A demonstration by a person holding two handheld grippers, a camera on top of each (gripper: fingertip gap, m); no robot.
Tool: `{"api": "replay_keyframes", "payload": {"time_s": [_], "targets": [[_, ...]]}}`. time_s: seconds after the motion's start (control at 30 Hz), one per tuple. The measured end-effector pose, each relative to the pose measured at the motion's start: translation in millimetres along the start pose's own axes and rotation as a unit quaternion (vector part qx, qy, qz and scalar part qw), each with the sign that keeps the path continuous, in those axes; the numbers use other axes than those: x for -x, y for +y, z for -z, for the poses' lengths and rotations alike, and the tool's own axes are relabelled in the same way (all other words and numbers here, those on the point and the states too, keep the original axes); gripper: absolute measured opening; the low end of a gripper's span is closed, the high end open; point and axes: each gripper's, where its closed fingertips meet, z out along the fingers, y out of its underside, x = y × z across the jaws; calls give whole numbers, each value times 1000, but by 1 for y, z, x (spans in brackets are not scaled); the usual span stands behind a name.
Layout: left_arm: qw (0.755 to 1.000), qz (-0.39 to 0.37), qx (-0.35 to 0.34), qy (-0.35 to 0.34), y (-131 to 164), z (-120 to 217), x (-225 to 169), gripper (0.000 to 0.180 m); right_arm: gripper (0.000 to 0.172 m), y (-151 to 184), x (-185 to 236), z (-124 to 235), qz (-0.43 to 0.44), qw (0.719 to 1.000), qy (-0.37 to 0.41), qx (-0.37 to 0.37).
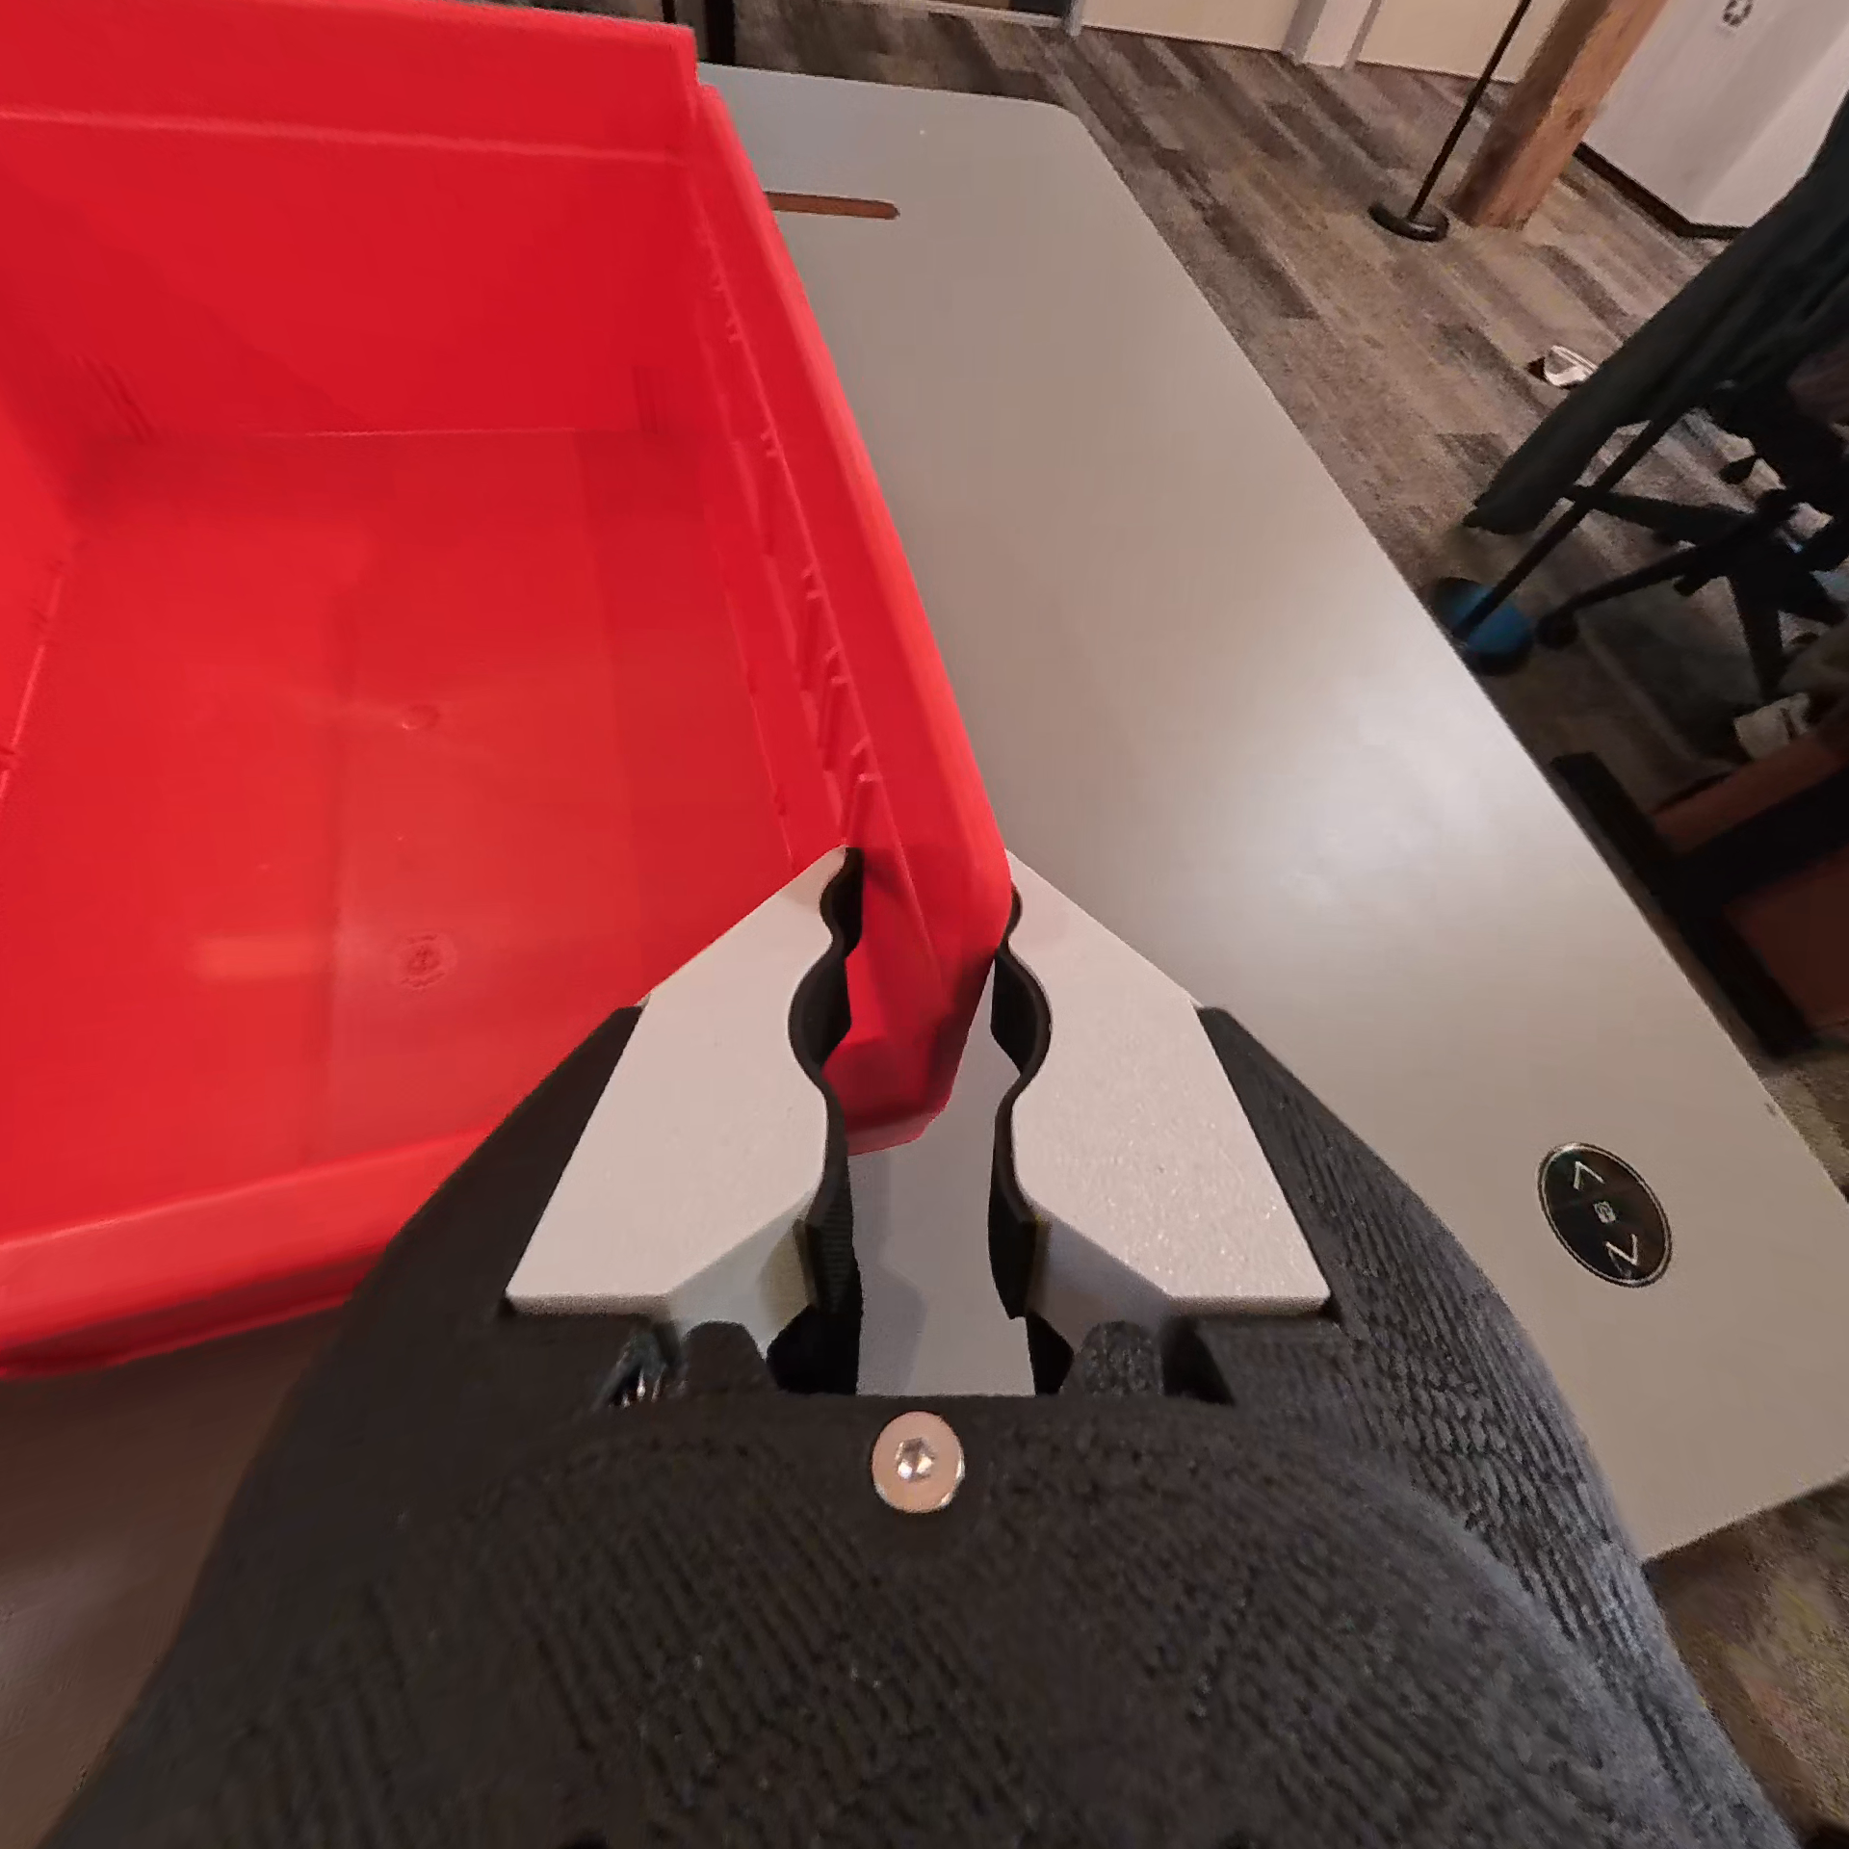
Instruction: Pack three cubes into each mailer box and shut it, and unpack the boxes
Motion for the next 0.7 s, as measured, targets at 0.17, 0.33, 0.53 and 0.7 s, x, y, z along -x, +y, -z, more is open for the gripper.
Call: {"api": "replay_keyframes", "payload": {"time_s": [0.17,0.33,0.53,0.7], "targets": [[999,-12,15,-44,1,10,18,12,23,1,-11,0,-13,1000,19,5],[998,-2,18,-56,3,13,27,12,23,4,-21,1,-26,999,35,8],[997,-23,30,-74,3,16,29,13,23,8,-35,6,-38,997,61,16],[996,-12,72,-44,8,28,20,9,15,17,-24,22,-18,998,24,53]]}}
